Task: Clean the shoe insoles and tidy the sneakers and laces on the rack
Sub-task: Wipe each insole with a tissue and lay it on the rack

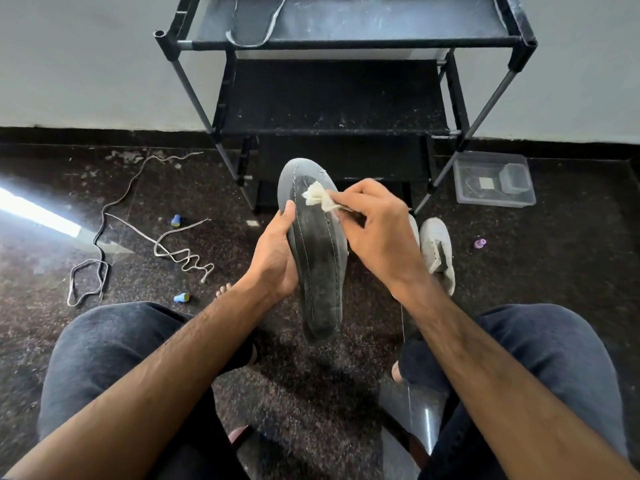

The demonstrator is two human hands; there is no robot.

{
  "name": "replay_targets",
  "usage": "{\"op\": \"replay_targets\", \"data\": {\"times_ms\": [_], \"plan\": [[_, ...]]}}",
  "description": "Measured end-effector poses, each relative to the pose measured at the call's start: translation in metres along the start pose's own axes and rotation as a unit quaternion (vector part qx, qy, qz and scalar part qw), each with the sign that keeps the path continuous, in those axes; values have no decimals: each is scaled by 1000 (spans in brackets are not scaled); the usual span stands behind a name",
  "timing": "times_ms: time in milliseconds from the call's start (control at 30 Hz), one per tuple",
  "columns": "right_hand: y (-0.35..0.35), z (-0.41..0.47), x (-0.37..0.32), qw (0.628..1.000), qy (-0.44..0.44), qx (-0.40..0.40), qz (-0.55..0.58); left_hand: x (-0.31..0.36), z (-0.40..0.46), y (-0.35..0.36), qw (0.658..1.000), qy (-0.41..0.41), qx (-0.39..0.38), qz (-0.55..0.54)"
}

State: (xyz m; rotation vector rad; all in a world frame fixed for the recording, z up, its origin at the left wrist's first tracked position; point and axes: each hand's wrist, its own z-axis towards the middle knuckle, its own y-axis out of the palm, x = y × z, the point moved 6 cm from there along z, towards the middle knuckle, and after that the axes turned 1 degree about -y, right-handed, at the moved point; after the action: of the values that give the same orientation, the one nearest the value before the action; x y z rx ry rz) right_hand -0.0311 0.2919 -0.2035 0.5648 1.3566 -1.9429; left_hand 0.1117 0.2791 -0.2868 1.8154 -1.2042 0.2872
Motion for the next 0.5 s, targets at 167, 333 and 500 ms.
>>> {"op": "replay_targets", "data": {"times_ms": [167, 333, 500], "plan": [[50, -21, -11, 979, -88, -147, -111, 5, 4, -7, 1000, 9, 14, -24], [57, -38, -10, 939, -54, -337, -38, 14, 11, -18, 998, 55, 38, -3], [27, -20, 13, 967, 115, -185, 135, 18, 9, -12, 998, 44, 46, 11]]}}
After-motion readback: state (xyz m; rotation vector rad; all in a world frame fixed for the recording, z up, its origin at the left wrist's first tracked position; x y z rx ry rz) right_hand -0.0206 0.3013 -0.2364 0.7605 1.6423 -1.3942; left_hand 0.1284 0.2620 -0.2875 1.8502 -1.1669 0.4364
